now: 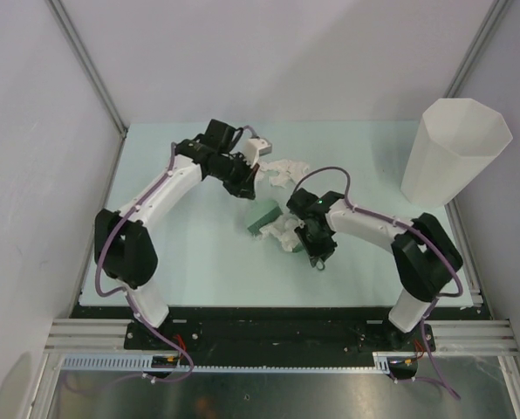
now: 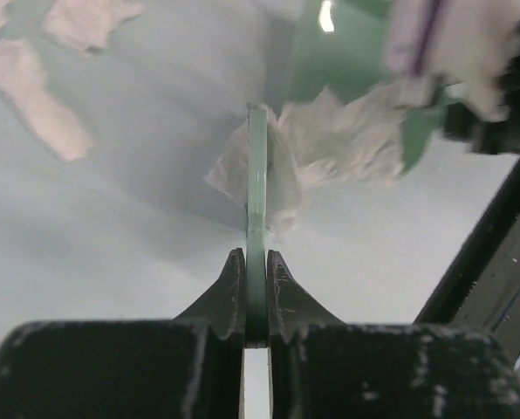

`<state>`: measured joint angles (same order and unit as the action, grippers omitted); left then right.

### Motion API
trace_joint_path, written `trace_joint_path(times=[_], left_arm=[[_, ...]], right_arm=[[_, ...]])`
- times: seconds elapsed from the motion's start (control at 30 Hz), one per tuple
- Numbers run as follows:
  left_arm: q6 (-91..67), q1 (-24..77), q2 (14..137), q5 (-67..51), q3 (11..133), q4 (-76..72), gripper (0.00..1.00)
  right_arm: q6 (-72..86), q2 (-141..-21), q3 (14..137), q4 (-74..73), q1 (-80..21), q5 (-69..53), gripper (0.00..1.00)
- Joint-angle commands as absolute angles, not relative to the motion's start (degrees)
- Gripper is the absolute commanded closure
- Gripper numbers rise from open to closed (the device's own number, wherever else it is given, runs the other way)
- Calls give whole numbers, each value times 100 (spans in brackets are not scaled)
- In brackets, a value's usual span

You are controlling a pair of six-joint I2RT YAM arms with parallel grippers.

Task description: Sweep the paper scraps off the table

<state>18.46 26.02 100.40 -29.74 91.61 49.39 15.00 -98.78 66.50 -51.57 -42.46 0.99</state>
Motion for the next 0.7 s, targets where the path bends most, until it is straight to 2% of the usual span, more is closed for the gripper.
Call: trace_joint_path(times=[0.0,0.17,0.37,0.5,0.67], left_arm=[[1661,2172,9642,-2690,9448,4957,100],[1714,2013,9326,-2901,9510,4957,100],[1846,1916,9062,-2321,9387,4966,100],[1916,1881,8799,-2241,9238,4966,100],[1925,1881,8605,-2189,9062,4957,100]], right_arm=[[1424,-9027,6812,-5510,-4131,431,100],[1310,-8772,6812,-5537,-4052,299,100],[1248,-8552,7574,-6238,-3491,439,100],[915,-8595,8856,-6767,-2552,1010,100],[457,-9350,11185,-7504,-1592,1431,100]])
